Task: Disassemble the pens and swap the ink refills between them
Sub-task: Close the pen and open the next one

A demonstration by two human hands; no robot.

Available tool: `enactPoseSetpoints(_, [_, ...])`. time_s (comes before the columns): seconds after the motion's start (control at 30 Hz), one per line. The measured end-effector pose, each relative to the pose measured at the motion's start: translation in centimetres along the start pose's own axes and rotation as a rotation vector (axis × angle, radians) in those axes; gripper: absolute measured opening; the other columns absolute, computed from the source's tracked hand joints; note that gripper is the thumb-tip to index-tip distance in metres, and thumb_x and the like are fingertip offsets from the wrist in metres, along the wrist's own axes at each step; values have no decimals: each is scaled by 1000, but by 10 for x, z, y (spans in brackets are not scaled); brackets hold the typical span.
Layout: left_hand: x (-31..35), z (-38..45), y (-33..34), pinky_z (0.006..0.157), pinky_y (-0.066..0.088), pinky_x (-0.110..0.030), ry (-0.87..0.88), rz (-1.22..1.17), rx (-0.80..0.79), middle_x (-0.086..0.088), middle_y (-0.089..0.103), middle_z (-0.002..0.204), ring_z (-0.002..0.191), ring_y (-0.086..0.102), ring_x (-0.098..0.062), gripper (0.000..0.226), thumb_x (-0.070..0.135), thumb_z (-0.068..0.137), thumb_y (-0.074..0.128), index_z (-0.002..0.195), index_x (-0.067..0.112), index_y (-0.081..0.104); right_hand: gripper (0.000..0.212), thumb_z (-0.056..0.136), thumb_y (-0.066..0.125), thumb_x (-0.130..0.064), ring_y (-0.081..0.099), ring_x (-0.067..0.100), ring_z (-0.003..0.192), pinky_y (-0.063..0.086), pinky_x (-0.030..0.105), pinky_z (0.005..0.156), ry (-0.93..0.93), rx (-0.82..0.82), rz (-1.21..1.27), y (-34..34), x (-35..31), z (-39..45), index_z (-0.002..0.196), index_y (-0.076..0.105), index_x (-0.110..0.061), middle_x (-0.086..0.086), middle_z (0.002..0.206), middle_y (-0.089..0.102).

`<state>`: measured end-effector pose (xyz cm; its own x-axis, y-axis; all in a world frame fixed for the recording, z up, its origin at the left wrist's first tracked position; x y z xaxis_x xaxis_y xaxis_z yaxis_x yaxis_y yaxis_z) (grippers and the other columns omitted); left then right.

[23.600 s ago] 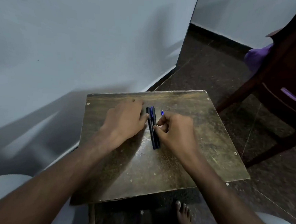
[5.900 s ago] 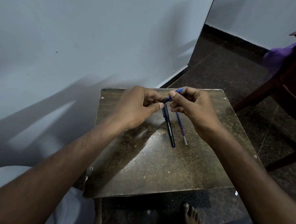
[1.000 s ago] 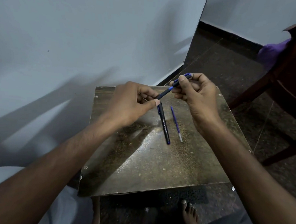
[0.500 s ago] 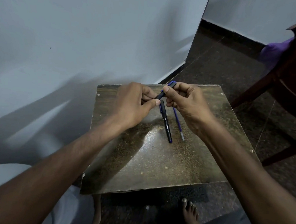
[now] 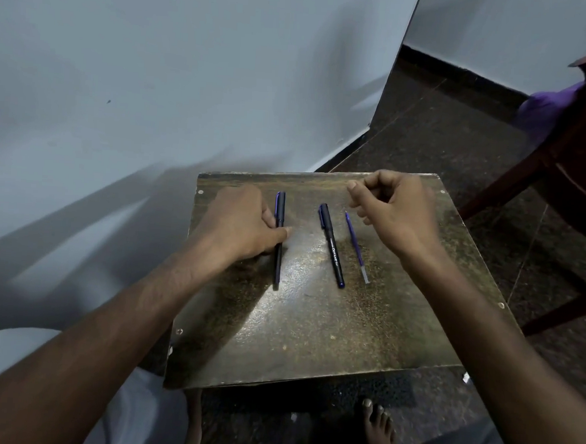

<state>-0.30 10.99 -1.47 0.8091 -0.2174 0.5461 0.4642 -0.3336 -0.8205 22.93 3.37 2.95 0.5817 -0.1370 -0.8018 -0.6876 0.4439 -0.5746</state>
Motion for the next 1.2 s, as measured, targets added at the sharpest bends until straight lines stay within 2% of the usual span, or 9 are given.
enactPoseSetpoints(0.1, [-4, 0, 6, 60, 46, -14, -42, 9, -54, 20, 71, 49, 47, 68, 12, 27, 45, 87, 90, 72, 24, 81, 18, 97, 79, -36, 75, 4, 68, 67, 36, 74, -10, -1, -97, -1, -1, -1, 83, 78, -25, -8, 74, 79])
enactPoseSetpoints(0.27, [-2, 0, 14, 70, 55, -17, -52, 37, -120, 13, 78, 58, 50, 71, 10, 30, 42, 92, 86, 75, 18, 83, 20, 96, 80, -36, 77, 12, 72, 65, 39, 76, -30, -11, -206, -1, 1, 1, 84, 78, -20, -4, 75, 78])
enactPoseSetpoints(0.43, [-3, 1, 5, 60, 52, -19, -33, 131, -59, 17, 74, 53, 50, 70, 6, 44, 60, 89, 82, 66, 22, 81, 17, 94, 82, -33, 65, -2, 64, 48, 8, 55, -89, -47, -291, 8, -1, -2, 82, 75, -25, -12, 69, 70])
enactPoseSetpoints(0.5, [-2, 2, -1, 58, 52, -22, -17, 124, 3, 17, 72, 50, 55, 71, 3, 45, 62, 88, 81, 63, 25, 79, 15, 93, 84, -31, 61, -6, 60, 46, 3, 56, -127, -87, -327, 20, -4, -7, 82, 74, -28, -15, 65, 66])
enactPoseSetpoints(0.57, [3, 2, -8, 61, 58, -26, 27, 84, 82, 13, 71, 51, 56, 71, -1, 41, 56, 89, 83, 62, 27, 75, 15, 91, 85, -31, 62, -6, 58, 47, 5, 57, -145, -107, -344, 29, -6, -11, 82, 75, -26, -15, 63, 67])
enactPoseSetpoints(0.67, [17, -2, -20, 53, 44, -22, 107, 79, 208, 17, 67, 58, 59, 65, 2, 35, 51, 90, 83, 65, 32, 68, 22, 86, 88, -39, 66, -1, 62, 49, 12, 59, -141, -141, -371, 40, -6, -15, 82, 75, -22, -11, 67, 71])
enactPoseSetpoints(0.9, [34, -8, -21, 51, 38, -17, 202, 51, 239, 22, 67, 64, 60, 62, 9, 25, 51, 92, 80, 75, 37, 67, 17, 88, 84, -27, 73, 19, 67, 65, 39, 68, -52, -217, -477, 55, -1, -22, 80, 79, -13, 4, 70, 75])
enactPoseSetpoints(1.07, [36, -5, -23, 63, 39, -8, 209, -127, 241, 29, 67, 79, 74, 63, 16, 17, 55, 96, 74, 100, 39, 76, 8, 86, 78, -26, 69, 1, 62, 58, 24, 64, 10, -175, -160, 41, -8, -20, 81, 75, -21, -7, 68, 74])
enactPoseSetpoints(1.2, [33, 3, -14, 64, 46, -6, 176, -360, 125, 21, 79, 88, 80, 73, 9, 24, 57, 99, 71, 110, 38, 82, 7, 100, 64, -17, 78, 22, 81, 63, 40, 79, 83, -339, 254, 50, -11, -27, 98, 68, -12, 6, 87, 81])
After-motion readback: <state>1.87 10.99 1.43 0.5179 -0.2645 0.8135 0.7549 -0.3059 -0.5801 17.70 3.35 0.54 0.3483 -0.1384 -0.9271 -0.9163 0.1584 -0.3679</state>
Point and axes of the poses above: each hand's wrist, its own z-axis towards the middle knuckle, its own y-axis out of the palm, x = y × z, the point moved 10 cm from there along z, towards the middle knuckle
